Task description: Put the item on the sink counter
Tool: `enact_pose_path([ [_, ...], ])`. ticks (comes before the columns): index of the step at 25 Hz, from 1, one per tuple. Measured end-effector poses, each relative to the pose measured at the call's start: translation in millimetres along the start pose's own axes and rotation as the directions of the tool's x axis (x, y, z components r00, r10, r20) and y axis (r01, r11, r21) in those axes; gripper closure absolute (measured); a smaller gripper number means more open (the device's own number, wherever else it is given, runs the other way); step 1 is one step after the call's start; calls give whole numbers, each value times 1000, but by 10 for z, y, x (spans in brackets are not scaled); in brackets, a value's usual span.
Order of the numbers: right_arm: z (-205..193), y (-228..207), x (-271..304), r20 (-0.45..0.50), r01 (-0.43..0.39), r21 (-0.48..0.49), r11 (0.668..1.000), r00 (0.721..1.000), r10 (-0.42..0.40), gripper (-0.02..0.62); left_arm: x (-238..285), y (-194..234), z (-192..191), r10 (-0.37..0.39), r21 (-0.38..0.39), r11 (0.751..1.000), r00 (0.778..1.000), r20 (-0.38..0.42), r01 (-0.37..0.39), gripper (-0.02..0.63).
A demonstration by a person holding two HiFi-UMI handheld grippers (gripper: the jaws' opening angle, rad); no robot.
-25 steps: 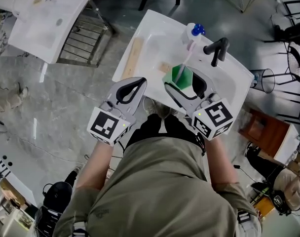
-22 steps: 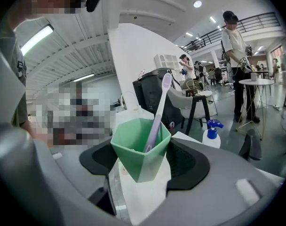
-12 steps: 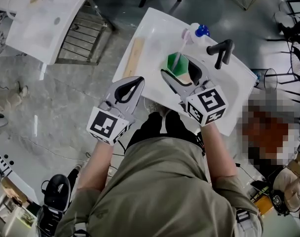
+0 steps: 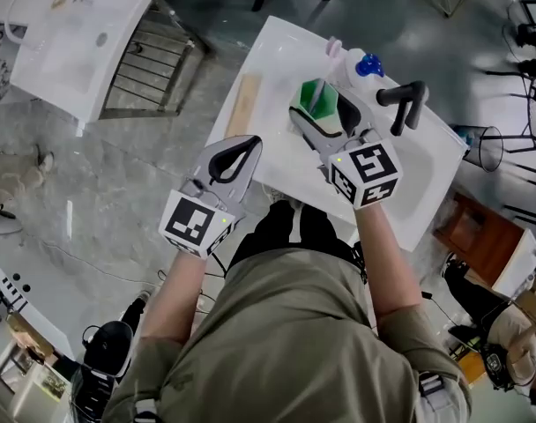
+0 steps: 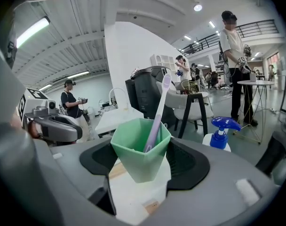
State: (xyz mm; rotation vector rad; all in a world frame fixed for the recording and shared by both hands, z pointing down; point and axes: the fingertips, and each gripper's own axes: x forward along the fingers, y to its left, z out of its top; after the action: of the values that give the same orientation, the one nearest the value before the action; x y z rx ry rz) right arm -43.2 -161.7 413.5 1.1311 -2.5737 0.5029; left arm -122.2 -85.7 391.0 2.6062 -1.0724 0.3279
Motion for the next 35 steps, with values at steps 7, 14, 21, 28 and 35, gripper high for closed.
enact_pose_path([
  [7, -68, -172, 318, -1, 34, -40, 999, 999, -34, 282, 137, 111, -82, -7, -2, 1000, 1000, -21, 7, 600],
  [14, -172, -409, 607, 5, 87, -39, 995, 996, -87, 282, 223, 252, -207, -13, -15, 1000, 999, -48, 12, 600],
  [21, -215, -589, 788, 12, 136, -39, 990, 991, -135, 282, 291, 377, -280, -21, -23, 1000, 998, -65, 20, 600],
  [28, -305, -702, 1011, 9, 154, -29, 988, 988, -154, 282, 425, 441, -290, -40, -39, 999, 996, -74, 37, 600],
  [35, -322, -794, 1181, 31, 224, -23, 974, 974, -223, 282, 469, 479, -361, -40, -81, 996, 995, -89, 33, 600],
])
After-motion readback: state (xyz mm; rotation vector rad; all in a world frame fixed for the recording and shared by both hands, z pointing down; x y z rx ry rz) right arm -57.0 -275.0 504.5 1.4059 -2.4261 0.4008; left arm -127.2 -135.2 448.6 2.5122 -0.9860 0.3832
